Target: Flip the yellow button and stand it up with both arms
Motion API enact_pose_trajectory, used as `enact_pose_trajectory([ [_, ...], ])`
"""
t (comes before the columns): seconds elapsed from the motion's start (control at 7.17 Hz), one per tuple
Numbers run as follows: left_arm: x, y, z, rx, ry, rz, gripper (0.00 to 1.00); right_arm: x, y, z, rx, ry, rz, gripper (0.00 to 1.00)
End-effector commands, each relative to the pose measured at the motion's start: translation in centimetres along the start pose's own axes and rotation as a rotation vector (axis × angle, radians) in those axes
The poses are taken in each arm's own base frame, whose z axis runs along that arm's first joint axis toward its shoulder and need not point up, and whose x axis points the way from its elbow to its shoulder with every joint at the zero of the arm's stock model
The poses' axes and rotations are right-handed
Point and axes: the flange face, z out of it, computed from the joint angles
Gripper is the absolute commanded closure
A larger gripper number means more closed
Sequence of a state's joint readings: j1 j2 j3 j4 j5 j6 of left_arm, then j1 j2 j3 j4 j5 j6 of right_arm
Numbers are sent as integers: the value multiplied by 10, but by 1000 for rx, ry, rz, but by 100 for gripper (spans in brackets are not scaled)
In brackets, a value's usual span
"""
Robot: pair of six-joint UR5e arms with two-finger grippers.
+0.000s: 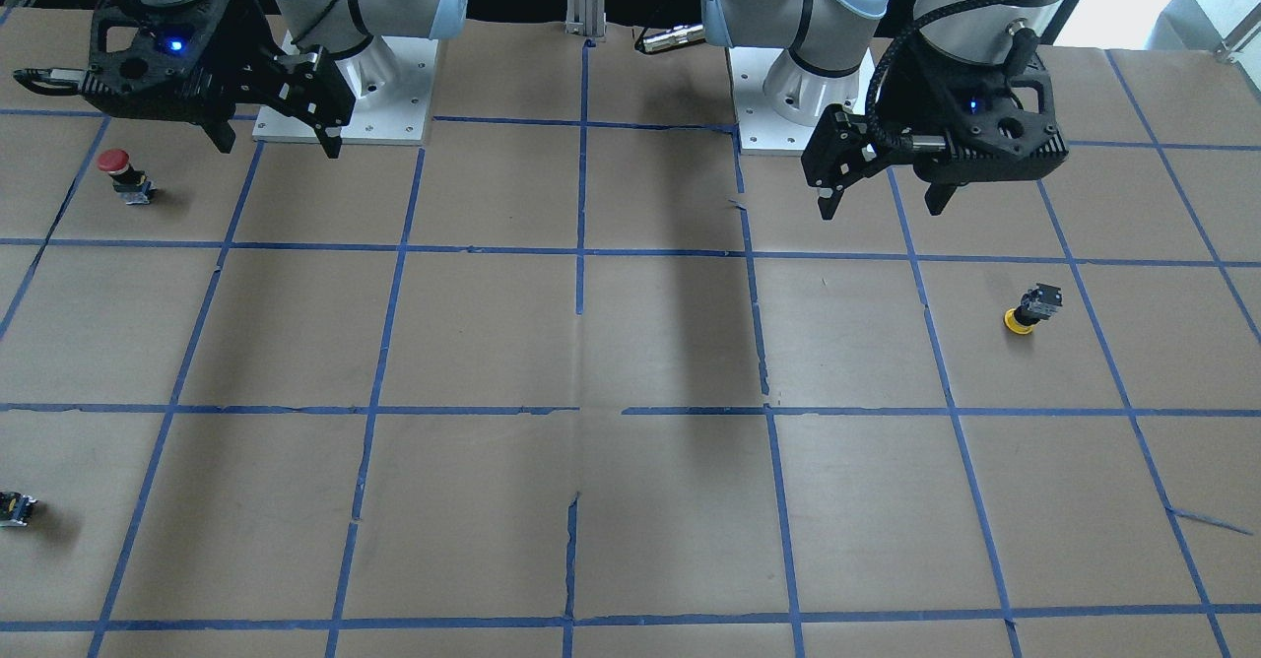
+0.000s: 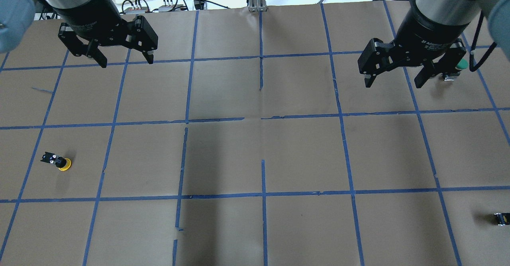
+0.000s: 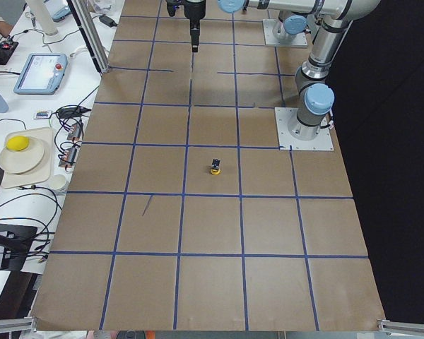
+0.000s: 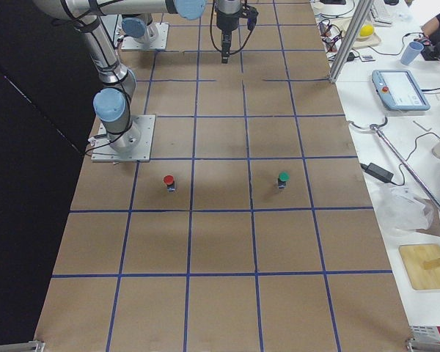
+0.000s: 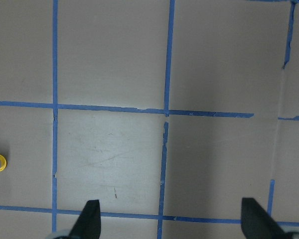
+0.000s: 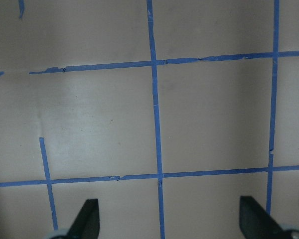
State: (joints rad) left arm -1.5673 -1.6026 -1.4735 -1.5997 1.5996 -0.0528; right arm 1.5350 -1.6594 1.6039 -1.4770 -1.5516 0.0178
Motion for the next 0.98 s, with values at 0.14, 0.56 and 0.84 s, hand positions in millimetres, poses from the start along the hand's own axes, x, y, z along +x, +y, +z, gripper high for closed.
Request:
enact_pose_trajectory([
  [0.14, -1, -2, 6, -21, -1, 28, 0, 1, -1, 1, -2, 2, -3, 0],
  [0.56, -46, -2, 29, -70, -7, 105, 0, 0, 1, 3, -6, 4, -12, 0],
  [0.84, -113, 1, 63, -138, -9, 146, 0, 1, -3, 4, 3, 4, -12, 0],
])
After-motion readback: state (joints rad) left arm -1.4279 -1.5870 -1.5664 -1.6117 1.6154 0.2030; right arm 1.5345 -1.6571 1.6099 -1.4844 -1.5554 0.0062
